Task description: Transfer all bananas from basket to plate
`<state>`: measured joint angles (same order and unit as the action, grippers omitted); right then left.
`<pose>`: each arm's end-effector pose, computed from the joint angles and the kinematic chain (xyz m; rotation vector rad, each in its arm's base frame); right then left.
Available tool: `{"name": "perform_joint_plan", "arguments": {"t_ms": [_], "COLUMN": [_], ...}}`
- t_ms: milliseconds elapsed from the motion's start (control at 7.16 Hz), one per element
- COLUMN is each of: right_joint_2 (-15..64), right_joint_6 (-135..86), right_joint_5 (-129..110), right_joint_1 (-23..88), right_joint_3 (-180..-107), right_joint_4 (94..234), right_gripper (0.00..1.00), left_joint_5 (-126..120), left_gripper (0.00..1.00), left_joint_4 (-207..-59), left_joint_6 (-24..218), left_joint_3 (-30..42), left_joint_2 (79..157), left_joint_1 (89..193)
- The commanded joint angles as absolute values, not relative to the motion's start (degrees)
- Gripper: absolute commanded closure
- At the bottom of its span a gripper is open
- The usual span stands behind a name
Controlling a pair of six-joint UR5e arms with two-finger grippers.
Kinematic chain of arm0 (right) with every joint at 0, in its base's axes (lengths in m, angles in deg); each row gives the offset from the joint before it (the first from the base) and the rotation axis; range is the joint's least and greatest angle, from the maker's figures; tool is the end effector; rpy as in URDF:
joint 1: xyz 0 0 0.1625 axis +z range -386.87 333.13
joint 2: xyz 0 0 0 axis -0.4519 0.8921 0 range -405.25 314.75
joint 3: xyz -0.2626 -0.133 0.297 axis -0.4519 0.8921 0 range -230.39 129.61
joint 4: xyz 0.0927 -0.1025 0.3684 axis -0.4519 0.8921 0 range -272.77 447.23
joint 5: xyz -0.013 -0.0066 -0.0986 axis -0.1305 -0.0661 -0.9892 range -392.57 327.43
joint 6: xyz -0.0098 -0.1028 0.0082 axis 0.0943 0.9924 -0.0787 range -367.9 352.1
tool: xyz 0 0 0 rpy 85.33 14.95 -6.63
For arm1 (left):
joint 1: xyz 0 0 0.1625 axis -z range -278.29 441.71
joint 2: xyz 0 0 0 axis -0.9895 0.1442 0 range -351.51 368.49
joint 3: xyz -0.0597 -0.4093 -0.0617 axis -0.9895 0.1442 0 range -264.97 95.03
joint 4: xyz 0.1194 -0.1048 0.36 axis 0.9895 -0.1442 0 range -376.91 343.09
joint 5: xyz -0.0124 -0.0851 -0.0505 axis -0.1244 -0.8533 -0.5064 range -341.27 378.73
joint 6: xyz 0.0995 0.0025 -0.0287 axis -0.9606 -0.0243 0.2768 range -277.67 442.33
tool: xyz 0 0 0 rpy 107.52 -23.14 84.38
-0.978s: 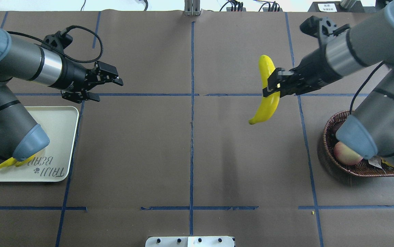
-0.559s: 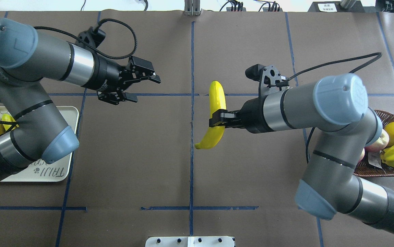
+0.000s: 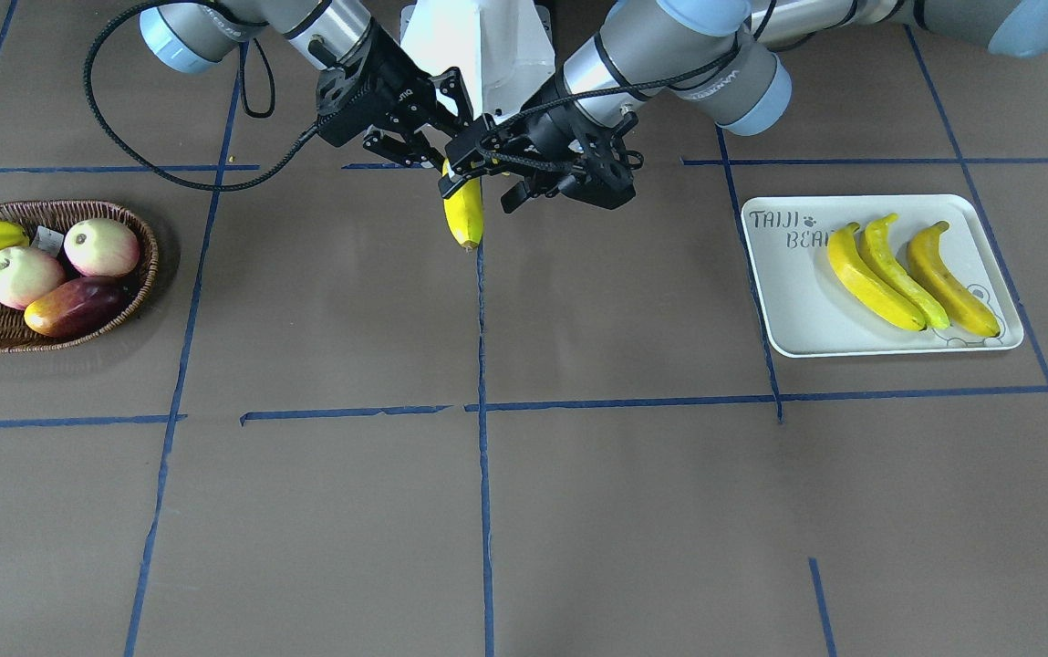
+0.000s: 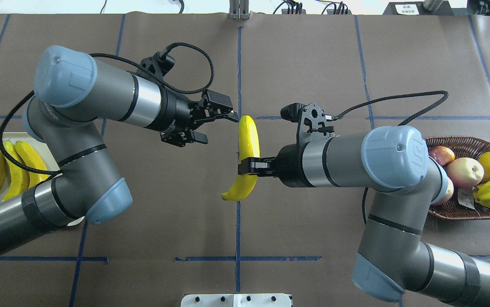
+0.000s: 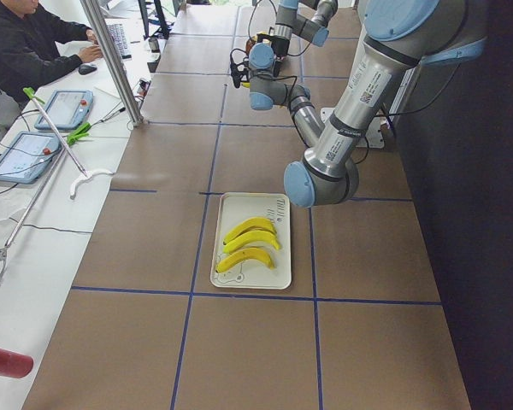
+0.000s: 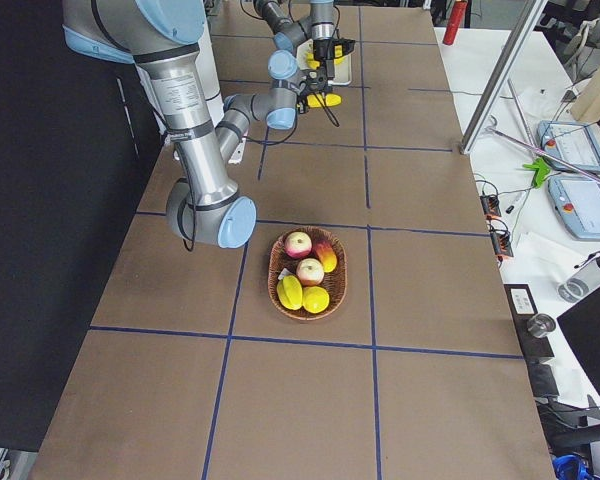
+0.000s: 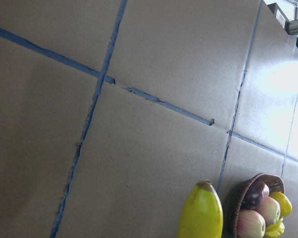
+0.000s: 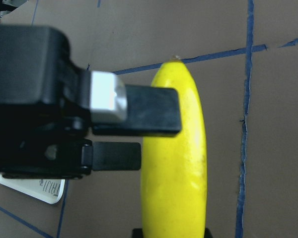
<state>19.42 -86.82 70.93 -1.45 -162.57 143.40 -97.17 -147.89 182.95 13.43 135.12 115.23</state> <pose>-0.4441 -0.3318 0.1842 0.2570 -1.4005 0.0393 0.4608 -0.4108 0.1431 -0.0631 1.5132 -0.2790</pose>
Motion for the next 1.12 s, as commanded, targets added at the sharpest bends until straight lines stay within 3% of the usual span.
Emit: {"name": "perform_joint_plan", "arguments": {"t_ms": [0, 140, 279, 419, 978], "right_joint_2": [19.3, 19.4, 19.5, 19.5, 21.4], "right_joint_6": [-86.7, -86.5, -86.9, -87.3, -88.1], "right_joint_5": [71.0, 71.0, 71.1, 71.0, 71.7], "right_joint_1": [-1.5, -1.4, -1.3, -1.3, -0.3], "right_joint_3": [-162.7, -162.9, -164.3, -164.6, -168.1], "right_joint_4": [143.4, 143.3, 143.4, 143.4, 145.3], "right_gripper": [0.98, 0.96, 0.41, 0.0, 0.0], "left_joint_5": [-95.0, -95.1, -95.1, -95.1, -102.5], "left_gripper": [0.44, 0.99, 1.0, 1.0, 1.0], "left_joint_4": [-148.0, -148.0, -147.9, -147.9, -143.8], "left_joint_6": [183.0, 182.6, 182.7, 182.9, 181.7], "left_joint_3": [11.8, 11.7, 11.7, 11.7, 11.9], "left_joint_2": [136.3, 135.8, 135.7, 135.7, 131.1], "left_joint_1": [113.9, 113.9, 114.0, 114.0, 120.5]}}
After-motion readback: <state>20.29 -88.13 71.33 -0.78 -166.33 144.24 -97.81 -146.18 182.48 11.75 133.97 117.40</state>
